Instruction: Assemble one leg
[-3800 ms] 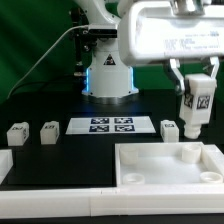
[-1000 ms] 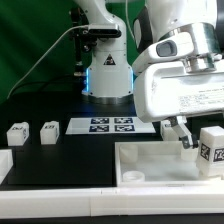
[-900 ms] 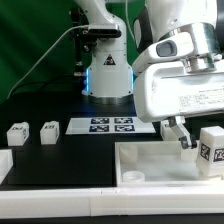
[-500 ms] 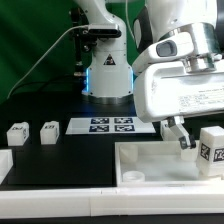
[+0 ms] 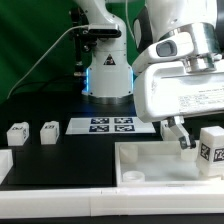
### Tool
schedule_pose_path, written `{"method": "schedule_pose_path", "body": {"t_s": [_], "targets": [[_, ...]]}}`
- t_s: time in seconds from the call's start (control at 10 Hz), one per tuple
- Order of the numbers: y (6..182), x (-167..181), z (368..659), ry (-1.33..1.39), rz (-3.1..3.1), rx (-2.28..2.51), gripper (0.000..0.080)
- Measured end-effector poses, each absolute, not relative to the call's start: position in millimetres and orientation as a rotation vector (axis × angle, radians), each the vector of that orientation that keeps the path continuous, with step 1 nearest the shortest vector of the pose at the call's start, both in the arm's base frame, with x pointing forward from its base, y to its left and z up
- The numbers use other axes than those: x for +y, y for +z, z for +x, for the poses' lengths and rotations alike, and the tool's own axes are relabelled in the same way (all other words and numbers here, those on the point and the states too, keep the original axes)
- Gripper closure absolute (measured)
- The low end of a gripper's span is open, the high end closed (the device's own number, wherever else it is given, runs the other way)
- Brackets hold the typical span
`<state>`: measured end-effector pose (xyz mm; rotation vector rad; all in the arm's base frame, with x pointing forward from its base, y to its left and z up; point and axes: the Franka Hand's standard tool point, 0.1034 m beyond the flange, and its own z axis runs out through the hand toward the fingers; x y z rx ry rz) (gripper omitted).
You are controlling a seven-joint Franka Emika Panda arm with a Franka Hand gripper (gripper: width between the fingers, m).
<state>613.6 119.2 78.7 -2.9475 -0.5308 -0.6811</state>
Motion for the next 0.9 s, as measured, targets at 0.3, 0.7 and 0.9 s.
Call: {"method": "schedule_pose_path", "body": {"t_s": [0.3, 0.7, 0.9], "targets": [[83.2, 125.6, 601.9, -0.370, -2.980, -0.549, 0.0151], [90.6, 133.7, 603.7, 0.195, -2.985, -0.609, 0.0151], [87.3, 134.1, 608.2, 0.121, -2.991, -0.605, 0.0151]]}}
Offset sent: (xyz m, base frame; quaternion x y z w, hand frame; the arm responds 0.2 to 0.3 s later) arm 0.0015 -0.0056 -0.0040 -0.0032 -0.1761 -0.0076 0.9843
